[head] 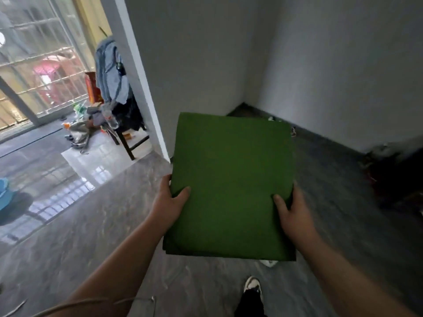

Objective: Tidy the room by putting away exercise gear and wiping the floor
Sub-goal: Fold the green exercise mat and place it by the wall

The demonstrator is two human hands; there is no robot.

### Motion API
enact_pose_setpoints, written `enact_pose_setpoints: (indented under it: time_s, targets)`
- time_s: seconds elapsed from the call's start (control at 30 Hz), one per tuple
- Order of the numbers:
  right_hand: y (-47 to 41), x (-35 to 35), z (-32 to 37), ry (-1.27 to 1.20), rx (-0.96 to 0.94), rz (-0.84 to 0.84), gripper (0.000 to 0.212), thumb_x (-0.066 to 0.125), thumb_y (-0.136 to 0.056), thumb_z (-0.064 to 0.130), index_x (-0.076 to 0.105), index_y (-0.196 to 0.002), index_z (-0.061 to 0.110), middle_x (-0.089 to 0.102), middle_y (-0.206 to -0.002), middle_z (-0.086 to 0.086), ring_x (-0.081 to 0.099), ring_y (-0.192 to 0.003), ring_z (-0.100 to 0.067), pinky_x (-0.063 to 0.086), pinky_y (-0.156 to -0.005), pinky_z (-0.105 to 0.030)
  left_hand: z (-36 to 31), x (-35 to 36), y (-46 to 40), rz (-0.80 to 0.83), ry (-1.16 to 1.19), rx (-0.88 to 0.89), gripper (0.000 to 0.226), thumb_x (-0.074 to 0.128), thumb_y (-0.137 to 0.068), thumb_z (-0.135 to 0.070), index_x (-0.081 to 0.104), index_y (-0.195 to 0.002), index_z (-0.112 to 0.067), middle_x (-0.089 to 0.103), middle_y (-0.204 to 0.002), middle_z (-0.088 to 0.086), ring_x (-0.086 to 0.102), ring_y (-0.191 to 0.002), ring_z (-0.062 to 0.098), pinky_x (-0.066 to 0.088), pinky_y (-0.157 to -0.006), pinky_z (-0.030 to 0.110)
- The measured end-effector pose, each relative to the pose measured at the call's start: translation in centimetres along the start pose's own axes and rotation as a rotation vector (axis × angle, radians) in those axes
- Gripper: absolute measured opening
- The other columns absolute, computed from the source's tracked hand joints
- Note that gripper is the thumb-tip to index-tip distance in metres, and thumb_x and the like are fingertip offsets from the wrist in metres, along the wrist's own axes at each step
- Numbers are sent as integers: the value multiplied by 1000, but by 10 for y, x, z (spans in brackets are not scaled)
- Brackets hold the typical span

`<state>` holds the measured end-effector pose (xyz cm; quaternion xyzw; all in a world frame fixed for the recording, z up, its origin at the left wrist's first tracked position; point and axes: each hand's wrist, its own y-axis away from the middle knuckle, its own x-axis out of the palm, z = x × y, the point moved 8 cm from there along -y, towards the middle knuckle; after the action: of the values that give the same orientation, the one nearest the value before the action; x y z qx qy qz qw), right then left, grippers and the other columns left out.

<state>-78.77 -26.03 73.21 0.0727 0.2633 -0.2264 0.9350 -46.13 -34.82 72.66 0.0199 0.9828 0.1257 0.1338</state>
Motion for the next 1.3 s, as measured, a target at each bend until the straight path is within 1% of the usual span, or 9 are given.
enact_pose_setpoints:
  time_s: [0.2, 0.33, 0.43, 0.53, 0.67, 0.8, 1.0, 1.17, 1.3]
  targets:
    - [-64, -87, -65, -20, 158, -184, 56, 59, -98, 28, 37, -148, 14, 58, -138, -13, 57, -123, -33, 43, -96, -35, -61, 137, -74, 172, -106, 110, 54, 67, -89, -36, 38, -134, -32, 63, -116, -5, 67, -98, 20, 57, -86, 48]
    - [-125, -132, -95, -70, 211, -248, 55, 58, -99, 30, 37, -148, 18, 58, -137, -7, 57, -121, -27, 42, -96, -31, -96, 220, -127, 191, -199, 170, 56, 66, -90, -39, 39, -137, -30, 63, -116, -8, 65, -97, 16, 56, -81, 39]
    - [-172, -153, -110, -134, 269, -244, 62, 55, -100, 35, 29, -154, 23, 53, -143, -1, 54, -125, -23, 43, -100, -34, -121, 271, -165, 173, -263, 219, 58, 66, -91, -36, 39, -142, -27, 59, -114, -9, 60, -94, 13, 46, -77, 31]
    - [-221, -169, -121, -167, 291, -275, 63, 58, -99, 33, 29, -154, 23, 51, -145, -2, 53, -126, -22, 42, -101, -33, -141, 312, -204, 175, -269, 222, 60, 66, -91, -34, 40, -144, -25, 57, -113, -10, 59, -96, 16, 43, -77, 28]
    - [-295, -180, -130, -168, 292, -290, 56, 61, -97, 31, 38, -148, 24, 55, -134, 5, 52, -113, -10, 43, -100, -32, -160, 353, -268, 193, -251, 211, 56, 66, -91, -34, 43, -141, -27, 62, -114, -9, 62, -93, 13, 46, -70, 27]
    - [-385, -180, -143, -133, 300, -301, 55, 61, -98, 33, 39, -147, 23, 55, -127, 10, 54, -113, -11, 43, -97, -30, -180, 402, -352, 215, -258, 201, 53, 66, -90, -31, 46, -138, -26, 62, -111, -8, 59, -86, 8, 45, -68, 27]
    - [-531, -190, -164, -98, 367, -401, 58, 61, -98, 32, 37, -150, 22, 60, -137, 1, 58, -113, -13, 44, -95, -28, -232, 495, -500, 321, -283, 251, 56, 68, -89, -31, 45, -140, -25, 62, -119, -6, 61, -101, 17, 45, -82, 30]
    - [-623, -218, -177, -76, 460, -476, 64, 59, -98, 35, 31, -154, 20, 55, -143, -6, 55, -127, -27, 44, -103, -35, -286, 581, -588, 415, -362, 292, 56, 67, -89, -31, 44, -140, -22, 62, -122, 1, 59, -105, 22, 46, -90, 35]
    - [-677, -258, -196, -75, 481, -518, 60, 59, -99, 34, 33, -152, 21, 57, -141, -3, 56, -125, -26, 42, -97, -28, -324, 660, -625, 520, -401, 331, 51, 66, -91, -29, 47, -137, -20, 60, -121, -1, 58, -108, 23, 46, -93, 36]
